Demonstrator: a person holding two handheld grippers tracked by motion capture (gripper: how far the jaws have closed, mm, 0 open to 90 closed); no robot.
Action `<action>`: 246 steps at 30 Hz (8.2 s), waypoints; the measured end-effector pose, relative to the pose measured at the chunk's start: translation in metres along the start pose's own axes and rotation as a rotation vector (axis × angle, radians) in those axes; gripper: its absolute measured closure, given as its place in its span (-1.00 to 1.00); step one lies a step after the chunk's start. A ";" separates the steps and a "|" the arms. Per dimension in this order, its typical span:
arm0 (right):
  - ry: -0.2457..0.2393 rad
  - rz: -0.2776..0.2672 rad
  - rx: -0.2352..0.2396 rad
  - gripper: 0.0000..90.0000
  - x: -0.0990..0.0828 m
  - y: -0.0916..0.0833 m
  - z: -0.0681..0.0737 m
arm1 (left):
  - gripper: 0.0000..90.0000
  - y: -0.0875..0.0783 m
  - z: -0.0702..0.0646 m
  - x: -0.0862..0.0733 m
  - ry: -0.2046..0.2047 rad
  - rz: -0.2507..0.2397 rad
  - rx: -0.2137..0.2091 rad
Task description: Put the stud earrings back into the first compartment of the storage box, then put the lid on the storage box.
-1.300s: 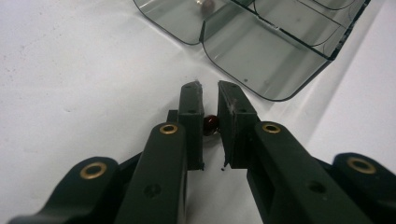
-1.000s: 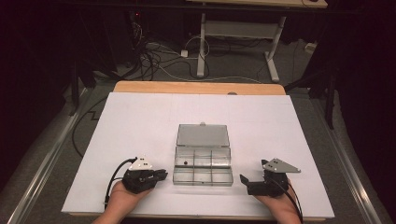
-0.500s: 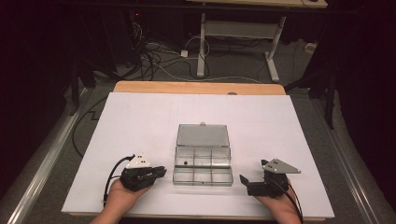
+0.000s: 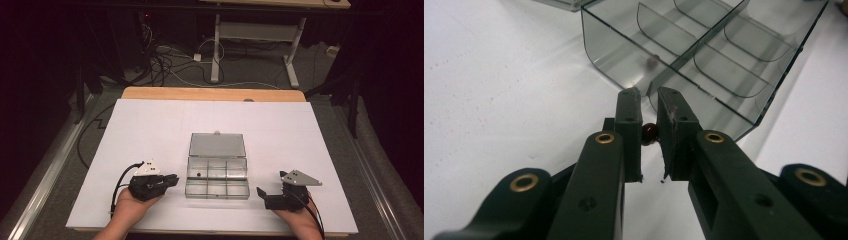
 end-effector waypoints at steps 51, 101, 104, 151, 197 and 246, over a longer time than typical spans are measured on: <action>0.011 0.016 -0.001 -0.98 -0.001 0.002 -0.001 | 0.74 0.051 -0.004 0.061 0.041 0.032 -0.050; -0.001 0.002 -0.006 -0.99 0.000 0.000 0.001 | -0.94 0.011 0.012 0.016 0.005 -0.078 0.009; -0.004 -0.002 -0.006 -0.99 0.000 0.000 0.000 | -1.00 0.008 0.015 0.012 -0.001 -0.077 0.020; 0.036 -0.098 0.026 -0.99 0.083 0.048 -0.010 | -1.00 0.050 0.045 0.069 -0.082 -0.140 -0.010; 0.277 0.124 0.196 -0.83 0.082 0.126 -0.006 | -1.00 0.095 0.056 0.090 -0.121 -0.063 -0.043; 0.263 -0.016 0.217 0.00 0.089 0.105 -0.002 | -0.79 0.081 0.059 0.083 -0.151 -0.069 -0.068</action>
Point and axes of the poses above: each handheld gripper's, and its own axes: y roughly forward along the jaws, x roughly out of its top, z roughly to its left, the point moved 9 cm from there along y, roughly forward along the jaws, and after that the axes turned 3 degrees about -y, right-handed, at the moved point
